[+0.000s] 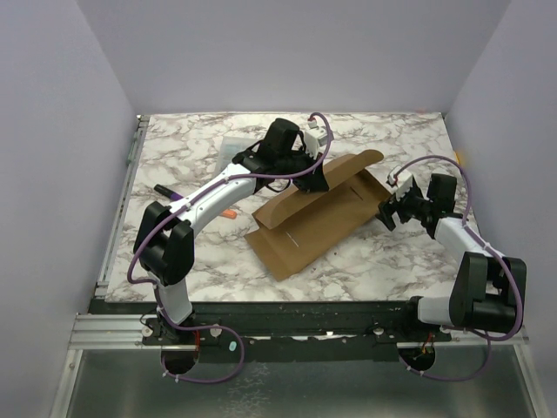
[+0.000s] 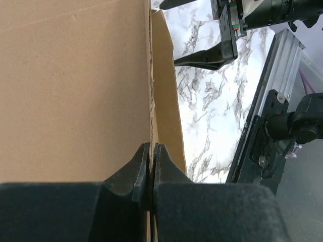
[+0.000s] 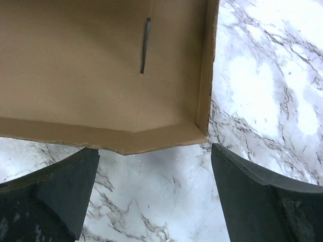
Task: Fold the paper box
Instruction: Fold the paper box at the center of the board.
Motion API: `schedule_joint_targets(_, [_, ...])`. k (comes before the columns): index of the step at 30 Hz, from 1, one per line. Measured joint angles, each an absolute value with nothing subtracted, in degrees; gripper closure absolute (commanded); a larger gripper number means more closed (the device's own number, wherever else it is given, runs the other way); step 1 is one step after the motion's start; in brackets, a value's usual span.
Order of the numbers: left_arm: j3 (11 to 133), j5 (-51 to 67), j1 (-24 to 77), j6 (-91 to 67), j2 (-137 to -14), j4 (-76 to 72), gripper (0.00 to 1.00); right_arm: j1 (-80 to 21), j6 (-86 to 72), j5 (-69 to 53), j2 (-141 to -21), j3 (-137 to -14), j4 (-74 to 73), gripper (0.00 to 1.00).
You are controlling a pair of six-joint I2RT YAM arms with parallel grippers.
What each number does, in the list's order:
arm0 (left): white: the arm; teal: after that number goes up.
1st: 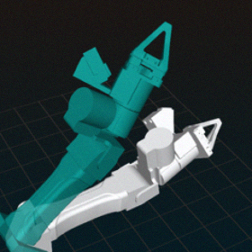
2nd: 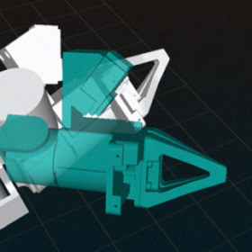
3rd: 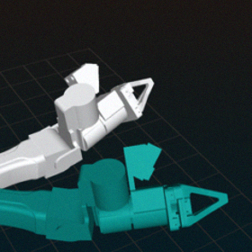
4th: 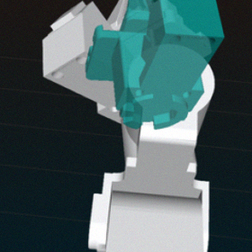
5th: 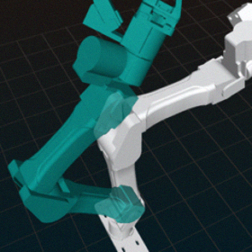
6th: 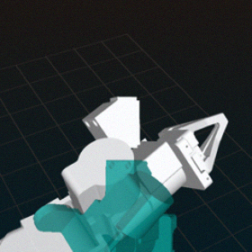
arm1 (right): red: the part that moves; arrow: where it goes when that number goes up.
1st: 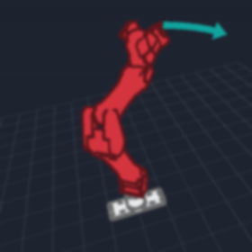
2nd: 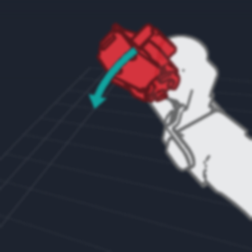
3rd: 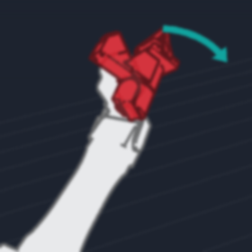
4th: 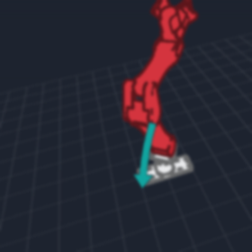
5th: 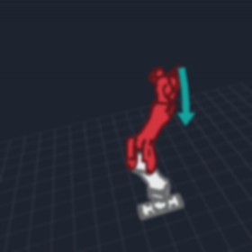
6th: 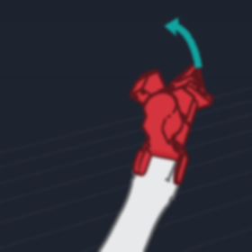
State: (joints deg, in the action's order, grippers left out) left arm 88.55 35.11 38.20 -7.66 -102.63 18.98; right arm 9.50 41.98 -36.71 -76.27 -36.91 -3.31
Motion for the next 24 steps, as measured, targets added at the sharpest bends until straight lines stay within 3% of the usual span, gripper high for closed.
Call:
schedule_joint_targets(6, [88.55, 35.11, 38.20, -8.34, -102.63, 18.98, 1.00, 9.47, 40.69, -34.87, -75.99, -36.91, -3.33, 0.11])
schedule_joint_targets(13, [88.55, 35.11, 38.20, -9.02, -102.65, 18.98, 1.00, 8.45, 39.05, -33.32, -76.07, -38.02, -6.55, 0.34])
schedule_joint_targets(24, [88.55, 35.11, 38.20, -9.45, -102.65, 19.53, 1.00, 4.21, 37.01, -33.32, -79.15, -41.56, -11.79, 0.30])
